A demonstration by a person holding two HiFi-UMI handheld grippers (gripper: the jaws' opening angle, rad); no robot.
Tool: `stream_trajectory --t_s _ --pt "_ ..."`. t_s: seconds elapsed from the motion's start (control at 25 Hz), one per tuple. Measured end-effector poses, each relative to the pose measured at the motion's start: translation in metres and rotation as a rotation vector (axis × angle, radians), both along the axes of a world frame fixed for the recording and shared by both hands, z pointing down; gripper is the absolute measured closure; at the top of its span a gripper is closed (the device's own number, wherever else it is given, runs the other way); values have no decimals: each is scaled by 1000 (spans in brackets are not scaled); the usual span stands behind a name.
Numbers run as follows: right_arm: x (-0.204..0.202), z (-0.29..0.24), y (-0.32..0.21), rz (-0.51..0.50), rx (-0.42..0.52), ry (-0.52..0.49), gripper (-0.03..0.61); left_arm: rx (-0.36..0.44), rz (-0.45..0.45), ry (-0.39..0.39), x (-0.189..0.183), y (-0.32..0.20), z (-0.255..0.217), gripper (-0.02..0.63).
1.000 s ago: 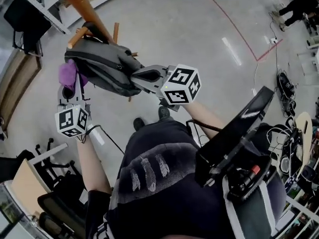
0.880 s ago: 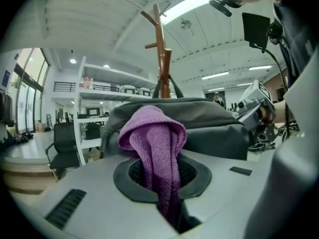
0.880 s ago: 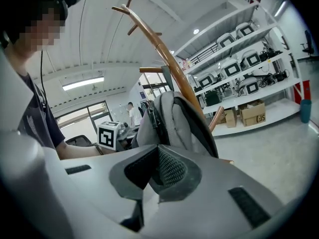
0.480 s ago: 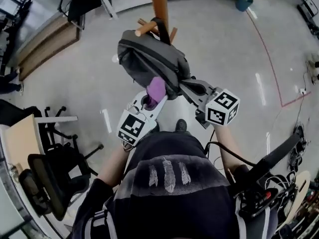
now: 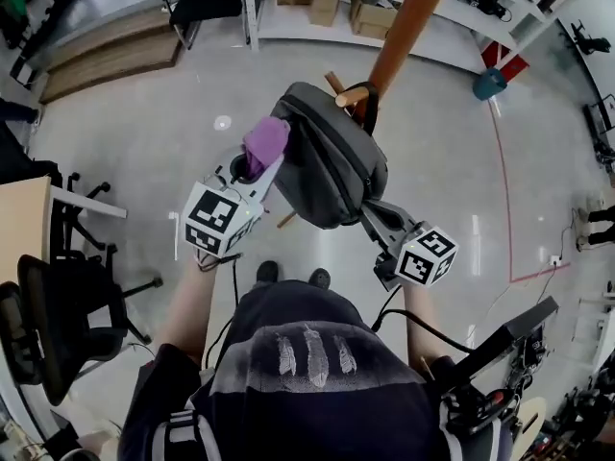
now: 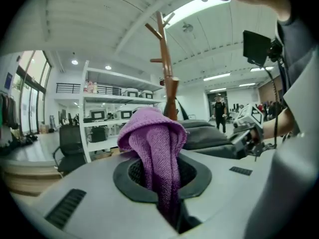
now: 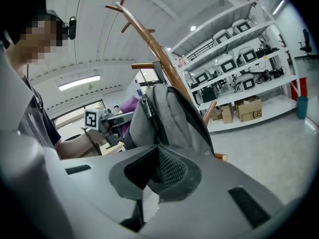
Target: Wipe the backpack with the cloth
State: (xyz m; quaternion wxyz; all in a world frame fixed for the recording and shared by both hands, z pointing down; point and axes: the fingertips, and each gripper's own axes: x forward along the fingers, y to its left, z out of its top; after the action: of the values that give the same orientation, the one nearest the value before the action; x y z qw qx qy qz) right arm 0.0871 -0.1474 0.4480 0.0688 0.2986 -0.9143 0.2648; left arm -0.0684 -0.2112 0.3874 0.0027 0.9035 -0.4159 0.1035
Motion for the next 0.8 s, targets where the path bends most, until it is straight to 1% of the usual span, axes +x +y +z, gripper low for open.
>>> stream_trajectory --t_s 0.12,0.2,0.28,0.36,0.4,0.52,0.64,0.72,0.8 --pt "-5 3 -1 -4 -25 -14 586 41 -134 -89 -42 -54 -26 561" --pt "-6 3 -1 -9 -29 -5 586 28 -165 -100 -48 -78 -34 561" --pt "-7 1 -1 -14 -22 17 586 -9 -155 -103 -39 -93 -36 561" --pt "-7 -1 0 -14 -19 31 586 -38 -124 -141 -20 -100 -30 561" --pt "-8 -1 0 -15 -17 37 586 -38 -109 -165 -11 -101 -27 561" --pt "-14 -2 0 -32 4 68 586 -9 -105 -239 -1 -96 -25 563" --pt "-13 -3 1 -46 14 74 586 31 -94 -338 6 -84 -26 561" --pt "-11 -5 0 -48 14 61 586 51 -39 -380 20 -70 -27 561" --pt "-12 -6 -1 -51 15 46 586 53 39 -395 40 -53 -25 561"
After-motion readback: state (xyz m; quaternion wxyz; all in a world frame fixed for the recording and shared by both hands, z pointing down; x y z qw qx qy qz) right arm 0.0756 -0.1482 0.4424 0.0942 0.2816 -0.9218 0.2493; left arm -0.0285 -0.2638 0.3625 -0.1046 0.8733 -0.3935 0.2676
